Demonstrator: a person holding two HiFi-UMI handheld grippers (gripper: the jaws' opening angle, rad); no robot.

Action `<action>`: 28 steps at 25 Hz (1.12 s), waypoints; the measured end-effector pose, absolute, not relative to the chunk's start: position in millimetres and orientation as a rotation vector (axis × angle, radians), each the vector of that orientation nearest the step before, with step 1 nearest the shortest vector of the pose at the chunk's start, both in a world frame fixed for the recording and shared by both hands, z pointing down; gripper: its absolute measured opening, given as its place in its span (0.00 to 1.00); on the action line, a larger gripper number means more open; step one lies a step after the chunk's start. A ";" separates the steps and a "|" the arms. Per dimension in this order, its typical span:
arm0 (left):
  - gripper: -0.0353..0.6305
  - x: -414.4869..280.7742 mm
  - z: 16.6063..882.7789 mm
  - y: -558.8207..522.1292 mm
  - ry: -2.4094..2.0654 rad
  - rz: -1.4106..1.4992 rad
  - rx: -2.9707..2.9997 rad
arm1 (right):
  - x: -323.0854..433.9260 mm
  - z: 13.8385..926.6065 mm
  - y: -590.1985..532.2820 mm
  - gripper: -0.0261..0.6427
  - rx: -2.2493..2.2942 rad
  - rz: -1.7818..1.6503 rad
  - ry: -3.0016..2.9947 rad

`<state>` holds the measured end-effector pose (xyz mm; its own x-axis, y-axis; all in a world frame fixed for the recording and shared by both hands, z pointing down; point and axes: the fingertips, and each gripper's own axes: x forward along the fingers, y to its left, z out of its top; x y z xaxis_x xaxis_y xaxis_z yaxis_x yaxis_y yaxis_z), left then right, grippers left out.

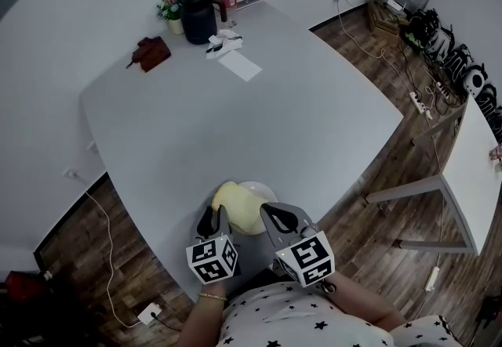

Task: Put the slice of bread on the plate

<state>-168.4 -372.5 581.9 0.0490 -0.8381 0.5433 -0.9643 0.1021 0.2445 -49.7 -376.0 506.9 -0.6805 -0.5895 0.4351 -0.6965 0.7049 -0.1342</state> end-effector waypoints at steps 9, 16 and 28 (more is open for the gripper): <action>0.07 -148.4 547.4 -353.4 -1.787 0.210 1.832 | -52.0 505.8 -363.6 0.04 0.990 0.391 -2.563; 0.06 -141.9 533.4 -341.4 -1.778 0.211 1.878 | -54.1 506.5 -348.8 0.04 0.971 0.379 -2.572; 0.06 -137.0 519.7 -327.0 -1.775 0.183 1.902 | -52.5 503.2 -334.0 0.04 0.969 0.352 -2.556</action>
<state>-137.0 -327.0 519.7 0.1286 -0.8882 0.4411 -0.9595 0.0009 0.2816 -52.5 -334.0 503.2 -0.6886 -0.5798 0.4355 -0.6760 0.7305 -0.0963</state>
